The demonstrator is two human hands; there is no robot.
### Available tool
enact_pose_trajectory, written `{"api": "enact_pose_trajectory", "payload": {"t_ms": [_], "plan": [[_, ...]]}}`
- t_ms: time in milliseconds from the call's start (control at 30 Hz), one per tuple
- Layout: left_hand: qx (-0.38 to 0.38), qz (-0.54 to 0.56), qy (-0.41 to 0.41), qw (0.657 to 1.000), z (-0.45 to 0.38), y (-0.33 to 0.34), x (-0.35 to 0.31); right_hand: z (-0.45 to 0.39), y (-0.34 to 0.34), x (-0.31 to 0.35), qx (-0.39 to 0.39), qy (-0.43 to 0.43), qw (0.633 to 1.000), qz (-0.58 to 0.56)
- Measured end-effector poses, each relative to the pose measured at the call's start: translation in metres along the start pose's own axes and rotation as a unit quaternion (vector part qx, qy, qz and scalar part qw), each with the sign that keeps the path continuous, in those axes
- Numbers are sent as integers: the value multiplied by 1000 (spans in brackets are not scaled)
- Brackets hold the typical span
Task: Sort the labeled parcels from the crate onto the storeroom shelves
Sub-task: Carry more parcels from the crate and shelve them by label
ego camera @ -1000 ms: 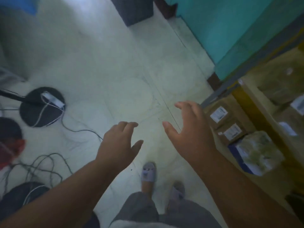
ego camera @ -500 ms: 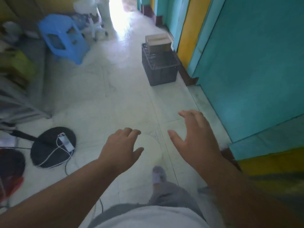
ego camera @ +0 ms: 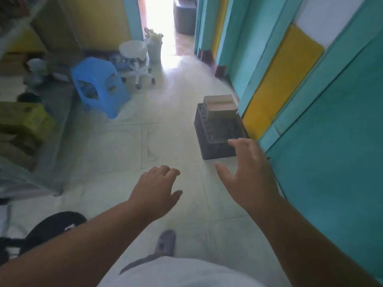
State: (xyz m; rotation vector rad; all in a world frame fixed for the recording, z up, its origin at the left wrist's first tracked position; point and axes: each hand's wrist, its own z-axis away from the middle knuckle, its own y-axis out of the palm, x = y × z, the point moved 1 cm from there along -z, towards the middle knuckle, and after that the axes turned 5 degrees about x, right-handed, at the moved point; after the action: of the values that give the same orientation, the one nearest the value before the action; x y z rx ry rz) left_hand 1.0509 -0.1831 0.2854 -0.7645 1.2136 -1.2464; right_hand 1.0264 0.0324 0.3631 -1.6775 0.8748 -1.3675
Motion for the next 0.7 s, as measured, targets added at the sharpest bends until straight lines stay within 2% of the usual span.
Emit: {"api": "enact_pose_trajectory", "payload": {"t_ms": [167, 333, 467, 700], "plan": [[18, -17, 61, 998, -121, -59, 11, -98, -15, -19, -42, 63, 997, 9], [32, -16, 100, 994, -267, -74, 3, -202, -11, -66, -61, 93, 994, 23], [40, -2, 92, 995, -368, -90, 6, -306, -1, -100, -30, 79, 995, 54], [35, -6, 58, 998, -510, -145, 69, -488, 12, -103, -11, 71, 995, 63]]}}
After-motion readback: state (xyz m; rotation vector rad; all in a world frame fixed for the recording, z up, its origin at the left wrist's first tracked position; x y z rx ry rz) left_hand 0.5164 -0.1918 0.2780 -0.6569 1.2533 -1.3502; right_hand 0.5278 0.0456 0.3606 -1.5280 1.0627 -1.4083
